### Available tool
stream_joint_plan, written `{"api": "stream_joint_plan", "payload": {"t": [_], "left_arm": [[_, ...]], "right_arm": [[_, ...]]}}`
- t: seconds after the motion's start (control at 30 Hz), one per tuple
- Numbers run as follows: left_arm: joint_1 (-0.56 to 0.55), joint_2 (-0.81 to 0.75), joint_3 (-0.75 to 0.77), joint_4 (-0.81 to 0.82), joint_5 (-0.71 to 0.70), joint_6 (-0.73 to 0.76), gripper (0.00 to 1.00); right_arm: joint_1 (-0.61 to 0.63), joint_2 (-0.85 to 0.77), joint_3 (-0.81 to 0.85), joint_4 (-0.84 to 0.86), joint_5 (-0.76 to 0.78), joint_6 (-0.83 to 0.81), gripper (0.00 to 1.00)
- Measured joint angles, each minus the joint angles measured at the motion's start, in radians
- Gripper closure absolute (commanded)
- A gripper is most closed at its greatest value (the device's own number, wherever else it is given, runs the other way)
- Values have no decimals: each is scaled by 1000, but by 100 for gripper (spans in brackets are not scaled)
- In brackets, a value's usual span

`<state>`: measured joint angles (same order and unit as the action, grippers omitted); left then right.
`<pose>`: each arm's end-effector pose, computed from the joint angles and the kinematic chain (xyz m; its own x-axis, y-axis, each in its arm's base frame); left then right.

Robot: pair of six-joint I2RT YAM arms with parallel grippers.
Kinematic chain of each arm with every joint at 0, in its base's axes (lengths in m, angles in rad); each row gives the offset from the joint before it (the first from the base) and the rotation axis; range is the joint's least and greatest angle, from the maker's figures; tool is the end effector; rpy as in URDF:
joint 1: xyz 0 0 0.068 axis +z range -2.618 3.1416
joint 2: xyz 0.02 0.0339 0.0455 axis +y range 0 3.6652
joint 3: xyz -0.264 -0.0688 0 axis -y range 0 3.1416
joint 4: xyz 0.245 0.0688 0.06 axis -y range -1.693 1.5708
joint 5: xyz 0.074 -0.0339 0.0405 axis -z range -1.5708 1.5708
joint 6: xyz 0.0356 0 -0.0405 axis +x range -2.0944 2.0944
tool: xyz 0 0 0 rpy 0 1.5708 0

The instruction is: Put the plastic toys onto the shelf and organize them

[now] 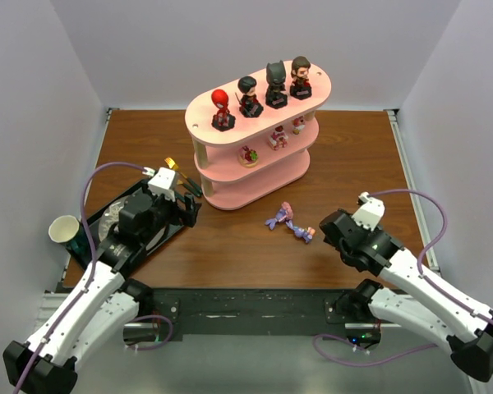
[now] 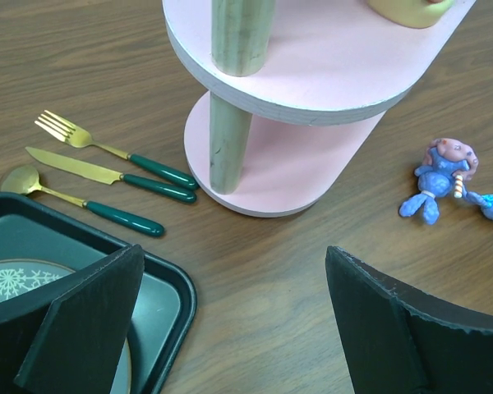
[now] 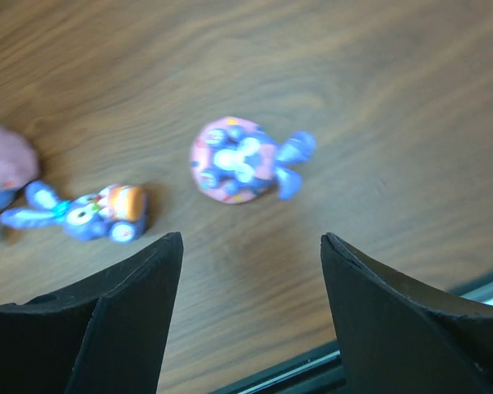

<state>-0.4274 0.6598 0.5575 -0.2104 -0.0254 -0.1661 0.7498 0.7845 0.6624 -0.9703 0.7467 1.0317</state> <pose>0.1510 -0.0678 0.2763 -0.3410 -0.0263 -0.9397 0.3407 0.9282 -0.1496 0.1114 0.0707 0.2408 -0.5664 0.3332 -0.7538 0.4182 0.9043 0.0855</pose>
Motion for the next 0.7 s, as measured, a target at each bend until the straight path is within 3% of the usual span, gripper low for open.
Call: {"api": "stream_joint_plan", "payload": {"t": [0.2, 0.47, 0.57, 0.7], "left_arm": [[0, -26, 0, 0, 7, -6, 3], [0, -40, 0, 0, 11, -6, 3], [0, -40, 0, 0, 12, -6, 3], [0, -40, 0, 0, 12, -6, 3]], "right_arm": [[-74, 0, -41, -55, 31, 120, 38], [-336, 16, -135, 180, -61, 13, 55], [-369, 37, -151, 266, -105, -23, 66], [-393, 58, -167, 349, -149, -63, 87]]}}
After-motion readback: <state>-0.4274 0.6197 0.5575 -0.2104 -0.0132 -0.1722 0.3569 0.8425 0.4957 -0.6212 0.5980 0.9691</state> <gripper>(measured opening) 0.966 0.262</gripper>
